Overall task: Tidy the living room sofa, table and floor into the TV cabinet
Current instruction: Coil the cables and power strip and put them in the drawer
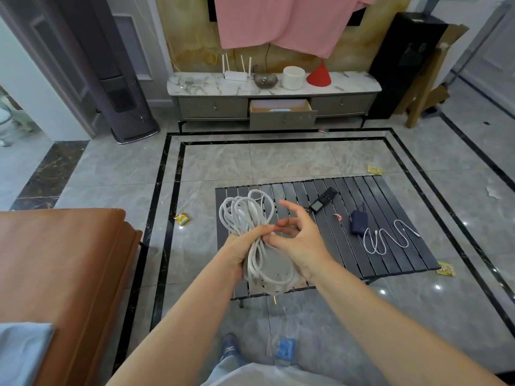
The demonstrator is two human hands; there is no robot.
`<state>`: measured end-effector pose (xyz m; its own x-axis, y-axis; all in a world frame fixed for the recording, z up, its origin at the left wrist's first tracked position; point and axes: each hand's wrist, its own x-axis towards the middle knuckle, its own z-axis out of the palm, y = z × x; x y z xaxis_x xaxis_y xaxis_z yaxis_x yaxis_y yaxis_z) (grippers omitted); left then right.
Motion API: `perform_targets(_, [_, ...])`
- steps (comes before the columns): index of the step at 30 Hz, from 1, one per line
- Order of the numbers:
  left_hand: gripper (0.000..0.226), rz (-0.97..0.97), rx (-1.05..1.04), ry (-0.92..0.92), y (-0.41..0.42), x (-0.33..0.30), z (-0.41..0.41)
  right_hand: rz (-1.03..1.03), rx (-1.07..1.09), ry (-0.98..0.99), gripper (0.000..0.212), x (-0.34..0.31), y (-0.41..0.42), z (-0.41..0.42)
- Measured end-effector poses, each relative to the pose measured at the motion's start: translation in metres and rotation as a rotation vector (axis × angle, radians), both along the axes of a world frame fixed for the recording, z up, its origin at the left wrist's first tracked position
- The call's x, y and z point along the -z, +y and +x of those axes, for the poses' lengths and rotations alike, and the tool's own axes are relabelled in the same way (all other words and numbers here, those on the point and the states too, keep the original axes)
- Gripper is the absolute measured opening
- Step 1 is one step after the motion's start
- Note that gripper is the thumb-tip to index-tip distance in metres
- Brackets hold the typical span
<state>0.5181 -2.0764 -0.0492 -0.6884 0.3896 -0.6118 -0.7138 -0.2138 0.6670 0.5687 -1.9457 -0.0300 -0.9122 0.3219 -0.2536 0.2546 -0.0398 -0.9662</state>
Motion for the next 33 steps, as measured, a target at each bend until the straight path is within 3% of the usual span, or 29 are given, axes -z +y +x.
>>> perform_targets(3, [0.049, -0.003, 0.025, 0.029, -0.002, 0.003, 0.002, -0.29, -0.059, -0.108, 0.072, 0.0, 0.016, -0.006])
perform_targets(5, [0.035, -0.044, 0.043, 0.093, -0.008, 0.007, 0.003, -0.454, -0.1, -0.185, 0.049, -0.001, 0.027, -0.011])
perform_targets(8, [0.056, 0.011, 0.236, 0.218, -0.019, 0.004, 0.008, -0.263, -0.073, -0.163, 0.027, 0.012, 0.039, -0.024])
perform_targets(11, [0.045, 0.014, 0.377, 0.287, -0.022, 0.0, 0.009, -0.054, -0.174, -0.066, 0.044, 0.022, 0.04, -0.04])
perform_targets(14, [0.038, 0.021, 0.414, 0.301, -0.022, -0.008, 0.011, -0.064, -0.331, -0.02, 0.062, 0.027, 0.036, -0.052])
perform_targets(16, [0.043, 0.035, 0.436, 0.277, -0.026, -0.009, 0.011, -0.045, -0.418, -0.017, 0.062, 0.029, 0.031, -0.059])
perform_targets(20, [0.064, 0.033, 0.474, 0.241, -0.039, -0.01, 0.008, 0.179, -0.468, -0.025, 0.023, 0.035, 0.025, -0.077])
perform_targets(22, [0.061, 0.094, 0.446, 0.227, -0.046, -0.01, 0.009, 0.232, -0.413, -0.073, 0.008, 0.036, 0.026, -0.078])
perform_targets(26, [0.06, 0.364, 0.241, 0.103, -0.059, -0.002, 0.008, 0.555, -0.443, -0.142, 0.019, 0.044, 0.042, -0.068])
perform_targets(29, [0.042, 0.587, 0.161, 0.123, -0.065, 0.001, 0.001, 0.695, -0.458, -0.098, 0.02, 0.055, 0.053, -0.053])
perform_targets(31, [0.048, 0.588, 0.093, 0.095, -0.066, 0.0, -0.003, 0.691, -0.4, -0.026, 0.02, 0.056, 0.054, -0.045])
perform_targets(33, [0.074, 0.375, -0.029, 0.066, -0.064, 0.002, -0.012, 0.614, -0.26, 0.1, 0.019, 0.044, 0.049, -0.039])
